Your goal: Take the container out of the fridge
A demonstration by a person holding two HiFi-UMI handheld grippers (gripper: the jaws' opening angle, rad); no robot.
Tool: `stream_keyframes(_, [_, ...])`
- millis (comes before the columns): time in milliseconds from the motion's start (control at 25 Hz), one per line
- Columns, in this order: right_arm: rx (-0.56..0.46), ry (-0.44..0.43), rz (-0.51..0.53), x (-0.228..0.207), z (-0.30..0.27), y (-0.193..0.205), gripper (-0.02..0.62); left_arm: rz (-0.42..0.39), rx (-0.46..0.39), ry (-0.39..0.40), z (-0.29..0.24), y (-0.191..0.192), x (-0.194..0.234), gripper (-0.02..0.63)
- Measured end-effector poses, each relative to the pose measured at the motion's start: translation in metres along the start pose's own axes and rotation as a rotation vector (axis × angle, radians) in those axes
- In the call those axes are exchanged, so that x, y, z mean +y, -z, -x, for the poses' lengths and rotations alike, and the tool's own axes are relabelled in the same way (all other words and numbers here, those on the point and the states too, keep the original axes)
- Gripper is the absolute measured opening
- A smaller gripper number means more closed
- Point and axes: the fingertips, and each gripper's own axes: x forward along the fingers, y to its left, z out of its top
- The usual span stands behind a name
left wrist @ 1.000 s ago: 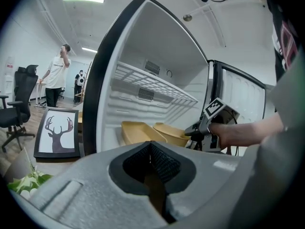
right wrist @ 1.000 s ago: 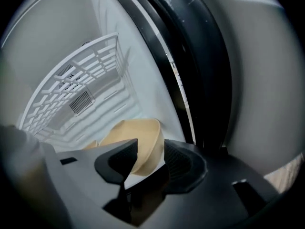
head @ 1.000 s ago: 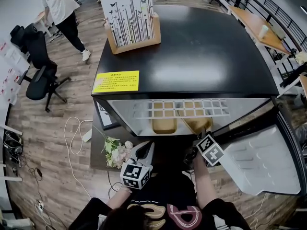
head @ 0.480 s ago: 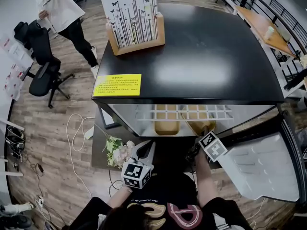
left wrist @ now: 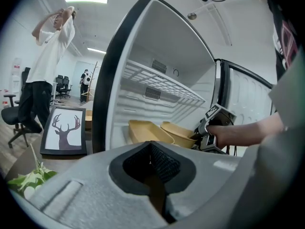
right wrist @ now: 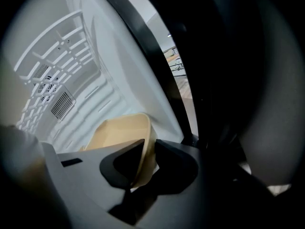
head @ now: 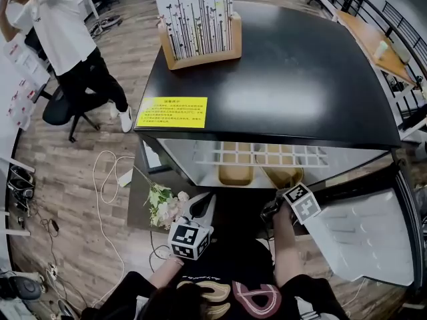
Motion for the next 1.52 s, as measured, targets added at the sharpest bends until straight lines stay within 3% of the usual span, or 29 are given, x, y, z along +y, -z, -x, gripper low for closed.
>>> stream_keyframes(160, [-0.003, 0.008, -0.014, -0.001, 0.0, 0.0, 0.048, 0.011, -0.001, -0.02, 0.004, 0.002, 0.006, 0.009])
stream_keyframes(760, [-0.056, -0.035, -0.127, 0.006, 0.02, -0.004, 0.025, 0.003, -0.007, 0.015, 0.009, 0.001, 0.005, 0.009])
stream_keyframes(1200, [-0.061, -0.074, -0.115, 0.018, 0.044, 0.008, 0.02, -0.002, -0.012, 0.04, 0.019, 0.004, 0.005, 0.009])
stream_keyframes(1520, [-0.048, -0.088, -0.053, 0.015, 0.062, 0.028, 0.018, -0.018, -0.01, 0.073, 0.029, 0.006, -0.001, 0.009])
